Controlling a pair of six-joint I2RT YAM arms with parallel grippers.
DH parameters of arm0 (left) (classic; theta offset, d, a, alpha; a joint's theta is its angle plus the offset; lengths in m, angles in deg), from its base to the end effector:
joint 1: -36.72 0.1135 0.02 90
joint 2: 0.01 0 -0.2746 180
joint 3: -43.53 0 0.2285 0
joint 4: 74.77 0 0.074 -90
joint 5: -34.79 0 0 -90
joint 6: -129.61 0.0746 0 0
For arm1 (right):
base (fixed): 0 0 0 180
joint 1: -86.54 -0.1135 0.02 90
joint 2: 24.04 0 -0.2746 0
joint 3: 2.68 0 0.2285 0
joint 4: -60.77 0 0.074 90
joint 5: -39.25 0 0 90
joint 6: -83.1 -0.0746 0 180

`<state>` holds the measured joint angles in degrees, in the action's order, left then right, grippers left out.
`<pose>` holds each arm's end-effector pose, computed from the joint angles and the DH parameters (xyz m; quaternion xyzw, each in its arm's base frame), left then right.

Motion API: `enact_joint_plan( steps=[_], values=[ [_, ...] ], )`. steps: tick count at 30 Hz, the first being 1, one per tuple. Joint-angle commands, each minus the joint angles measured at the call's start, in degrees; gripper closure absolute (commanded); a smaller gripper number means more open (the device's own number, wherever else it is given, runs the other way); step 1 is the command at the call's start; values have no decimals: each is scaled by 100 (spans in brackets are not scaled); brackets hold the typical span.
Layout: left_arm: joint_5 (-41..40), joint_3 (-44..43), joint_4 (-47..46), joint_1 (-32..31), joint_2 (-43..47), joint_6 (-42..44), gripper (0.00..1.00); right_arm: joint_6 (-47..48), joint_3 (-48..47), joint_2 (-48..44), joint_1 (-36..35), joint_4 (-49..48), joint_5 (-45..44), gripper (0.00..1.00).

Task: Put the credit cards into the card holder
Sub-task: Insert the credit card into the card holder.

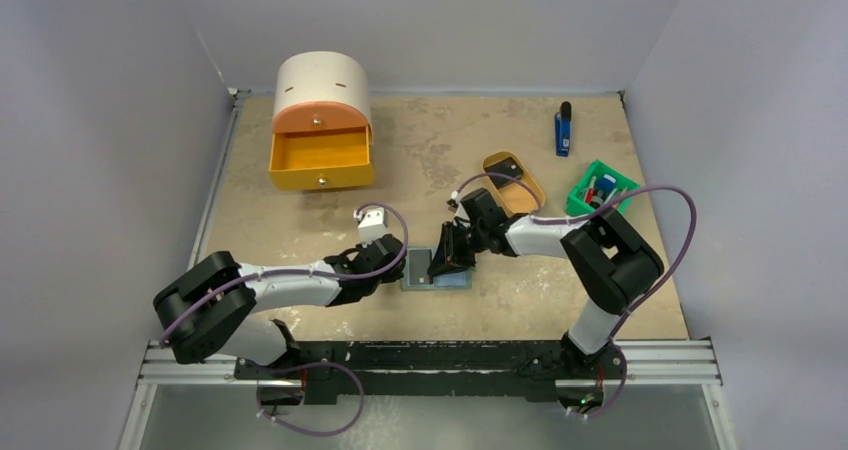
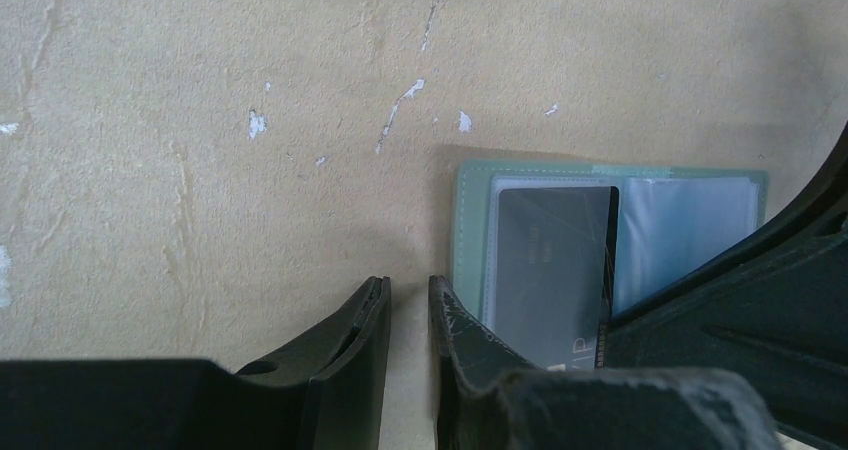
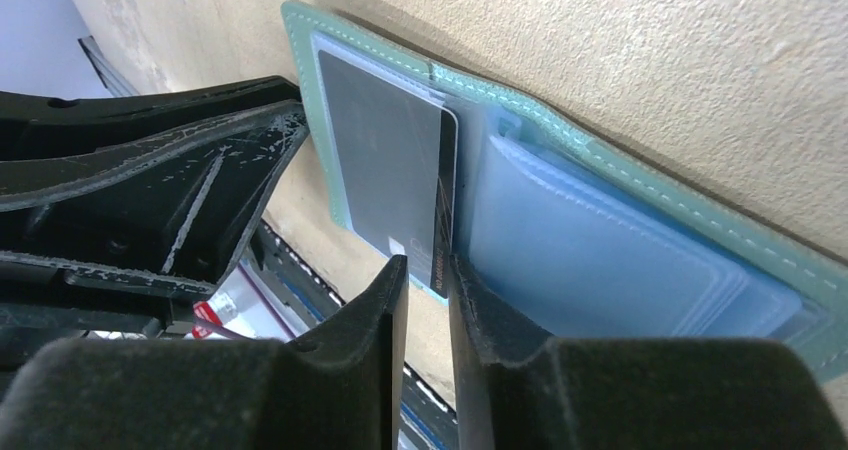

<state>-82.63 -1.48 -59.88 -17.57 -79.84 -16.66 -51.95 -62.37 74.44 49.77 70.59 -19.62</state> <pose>0.1737 -0.1828 0.1464 -0.0974 0.9105 -0.1483 0.3735 0.2411 0.2283 0.1385 -0.0295 0.9057 0.4126 0.0929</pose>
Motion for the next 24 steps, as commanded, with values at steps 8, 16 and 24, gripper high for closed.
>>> enact_joint_plan(
  steps=[8, 16, 24],
  values=[
    [110, 124, 177, 22, 194, 47, 80, -305, 98, -366, -33, -148, -81, 64],
    [-131, 23, 719, 23, 946, 28, 79, -97, -244, -1385, -32, 675, -579, 55],
    [-327, -369, 1408, 22, 2030, 156, 73, 513, -902, -2754, -24, 2523, -2303, 52]
  ],
)
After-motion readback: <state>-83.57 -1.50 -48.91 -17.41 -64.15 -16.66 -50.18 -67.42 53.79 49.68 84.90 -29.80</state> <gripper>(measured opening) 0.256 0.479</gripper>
